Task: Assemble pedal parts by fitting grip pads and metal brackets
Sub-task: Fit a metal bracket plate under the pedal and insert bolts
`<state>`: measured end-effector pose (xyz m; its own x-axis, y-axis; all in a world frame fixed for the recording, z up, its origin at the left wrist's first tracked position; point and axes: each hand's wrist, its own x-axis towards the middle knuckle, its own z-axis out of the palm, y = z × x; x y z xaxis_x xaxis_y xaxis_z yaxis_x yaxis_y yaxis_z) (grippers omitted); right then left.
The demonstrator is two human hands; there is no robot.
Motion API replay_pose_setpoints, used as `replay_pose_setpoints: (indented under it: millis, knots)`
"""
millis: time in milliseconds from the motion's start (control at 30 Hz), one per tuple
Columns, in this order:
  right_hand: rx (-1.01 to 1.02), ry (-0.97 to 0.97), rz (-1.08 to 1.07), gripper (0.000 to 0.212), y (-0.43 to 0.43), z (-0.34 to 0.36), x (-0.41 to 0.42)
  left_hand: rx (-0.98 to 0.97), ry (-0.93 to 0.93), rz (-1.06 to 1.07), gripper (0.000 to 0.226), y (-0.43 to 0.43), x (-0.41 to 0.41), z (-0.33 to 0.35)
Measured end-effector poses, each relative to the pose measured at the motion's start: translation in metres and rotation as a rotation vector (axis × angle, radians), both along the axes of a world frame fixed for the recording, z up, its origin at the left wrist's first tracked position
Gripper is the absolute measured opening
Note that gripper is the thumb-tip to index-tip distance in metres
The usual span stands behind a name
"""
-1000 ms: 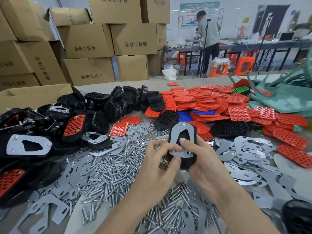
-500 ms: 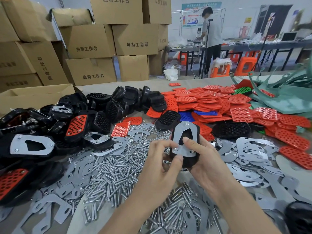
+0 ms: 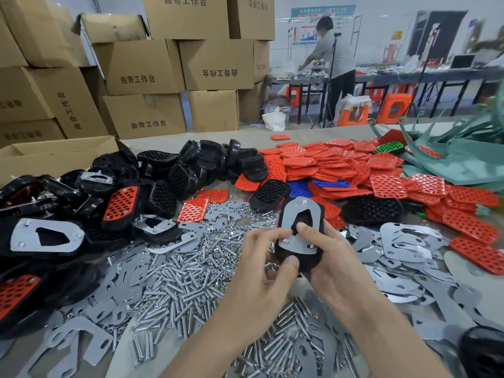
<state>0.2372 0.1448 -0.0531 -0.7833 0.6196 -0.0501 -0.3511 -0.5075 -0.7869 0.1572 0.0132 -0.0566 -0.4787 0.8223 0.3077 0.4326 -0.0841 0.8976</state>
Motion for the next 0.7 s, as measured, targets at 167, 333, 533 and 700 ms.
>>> replay_pose_setpoints:
  millis: [167,333,533,700]
  knots:
    - [0.020,0.013,0.014,0.036,0.0018,-0.0013,0.0021,0.003,0.005,0.056,0.018,0.0036,0.0003,0.0017]
    - [0.018,-0.010,0.016,0.037,-0.0004,-0.0026,0.0005,0.001,0.061,0.039,0.021,0.0008,0.0002,0.0011]
    - [0.014,-0.012,0.021,0.039,-0.0027,-0.0002,0.0016,0.006,0.048,0.075,0.016,0.0027,-0.0011,0.0004]
    - [0.019,-0.024,0.013,0.030,-0.0036,0.0000,0.0026,0.009,0.116,0.016,0.020,0.0007,0.0001,0.0006]
